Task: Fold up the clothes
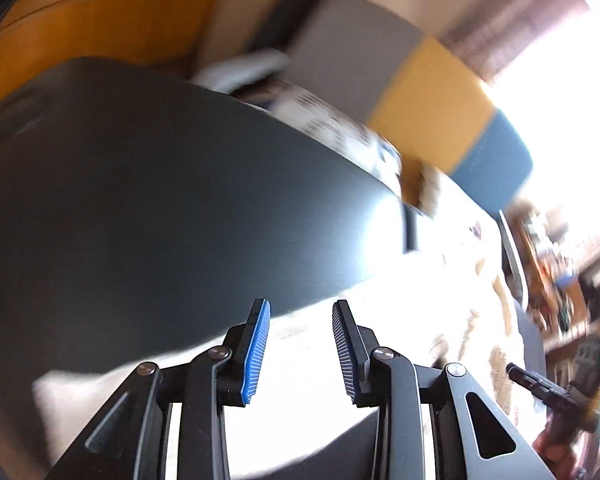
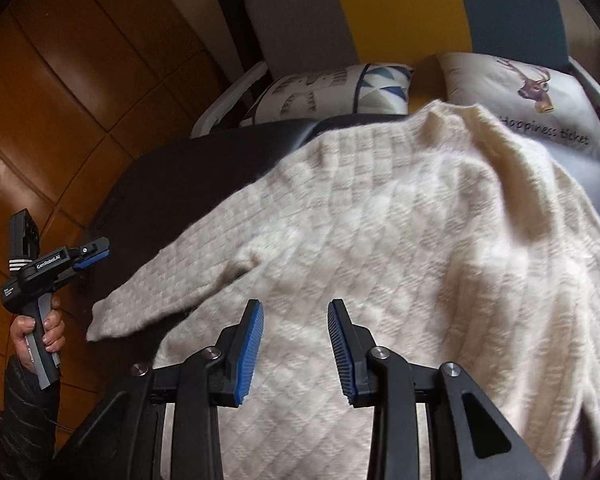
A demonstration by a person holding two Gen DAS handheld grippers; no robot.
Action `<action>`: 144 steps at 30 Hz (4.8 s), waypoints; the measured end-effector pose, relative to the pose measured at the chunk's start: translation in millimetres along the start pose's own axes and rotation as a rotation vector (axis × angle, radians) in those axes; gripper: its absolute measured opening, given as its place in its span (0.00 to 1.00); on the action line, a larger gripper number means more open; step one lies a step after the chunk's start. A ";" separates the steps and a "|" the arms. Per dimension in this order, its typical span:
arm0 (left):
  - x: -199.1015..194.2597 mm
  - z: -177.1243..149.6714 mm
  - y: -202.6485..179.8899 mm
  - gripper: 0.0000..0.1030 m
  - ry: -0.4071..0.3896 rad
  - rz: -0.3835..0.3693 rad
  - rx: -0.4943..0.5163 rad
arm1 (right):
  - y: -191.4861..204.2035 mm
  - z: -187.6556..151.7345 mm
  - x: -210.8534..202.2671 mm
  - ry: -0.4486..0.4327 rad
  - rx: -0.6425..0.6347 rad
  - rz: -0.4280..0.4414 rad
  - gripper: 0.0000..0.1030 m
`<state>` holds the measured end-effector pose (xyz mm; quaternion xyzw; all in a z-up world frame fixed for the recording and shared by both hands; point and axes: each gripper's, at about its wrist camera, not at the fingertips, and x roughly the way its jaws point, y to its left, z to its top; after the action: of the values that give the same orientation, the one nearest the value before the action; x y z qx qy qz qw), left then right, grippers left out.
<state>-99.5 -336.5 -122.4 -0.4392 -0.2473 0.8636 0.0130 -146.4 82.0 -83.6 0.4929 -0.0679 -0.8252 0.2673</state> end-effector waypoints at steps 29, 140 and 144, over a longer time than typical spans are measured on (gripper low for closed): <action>211.8 28.9 -205.3 0.20 0.173 0.011 0.471 | -214.8 43.6 17.1 0.004 0.057 -0.456 0.33; 45.1 -67.1 -96.0 0.26 0.247 -0.085 0.151 | -62.7 -148.2 -88.6 0.032 -0.001 -0.243 0.43; 79.7 -50.2 -97.8 0.40 0.291 -0.079 0.096 | -27.9 -132.1 -67.3 0.031 -0.091 -0.172 0.43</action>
<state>-129.0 -210.8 -164.2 -0.5486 -0.2183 0.8004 0.1037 -19.6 159.8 -108.5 0.4969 0.0163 -0.8397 0.2185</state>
